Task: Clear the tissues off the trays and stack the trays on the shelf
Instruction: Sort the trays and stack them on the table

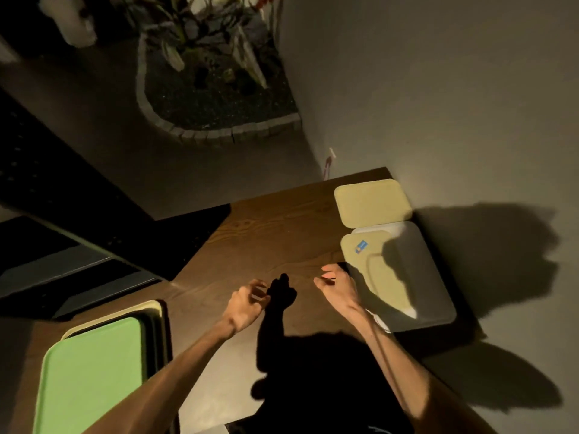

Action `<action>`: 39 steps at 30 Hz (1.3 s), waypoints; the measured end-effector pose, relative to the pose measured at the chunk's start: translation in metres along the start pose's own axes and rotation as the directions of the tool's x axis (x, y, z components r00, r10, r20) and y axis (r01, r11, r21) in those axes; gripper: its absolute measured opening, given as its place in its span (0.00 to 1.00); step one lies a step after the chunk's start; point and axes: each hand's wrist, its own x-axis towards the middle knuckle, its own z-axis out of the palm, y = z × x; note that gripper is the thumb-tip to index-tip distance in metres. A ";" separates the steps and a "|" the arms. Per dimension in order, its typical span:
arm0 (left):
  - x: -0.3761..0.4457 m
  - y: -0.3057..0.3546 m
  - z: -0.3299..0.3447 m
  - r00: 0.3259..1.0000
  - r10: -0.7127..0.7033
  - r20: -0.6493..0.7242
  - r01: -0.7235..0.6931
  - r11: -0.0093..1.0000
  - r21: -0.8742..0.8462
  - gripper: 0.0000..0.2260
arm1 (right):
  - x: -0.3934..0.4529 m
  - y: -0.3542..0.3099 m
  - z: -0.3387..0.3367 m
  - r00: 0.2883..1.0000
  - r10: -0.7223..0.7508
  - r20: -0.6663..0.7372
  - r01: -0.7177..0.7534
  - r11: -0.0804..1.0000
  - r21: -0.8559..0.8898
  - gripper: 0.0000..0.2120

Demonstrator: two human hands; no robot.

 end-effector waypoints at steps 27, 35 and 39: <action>0.063 0.091 0.166 0.918 -0.181 0.352 0.192 0.981 0.005 0.12 | 0.072 0.177 -0.153 0.894 0.285 -0.346 -0.336 0.937 -0.097 0.42; 0.074 0.083 0.168 0.905 -0.287 0.315 0.316 0.948 -0.044 0.15 | 0.069 0.197 -0.126 0.937 0.058 -0.345 -0.115 0.982 -0.149 0.56; 0.084 0.082 0.168 0.924 -0.301 0.234 0.331 0.938 -0.103 0.23 | 0.076 0.207 -0.111 0.972 -0.015 -0.235 -0.079 0.920 -0.384 0.36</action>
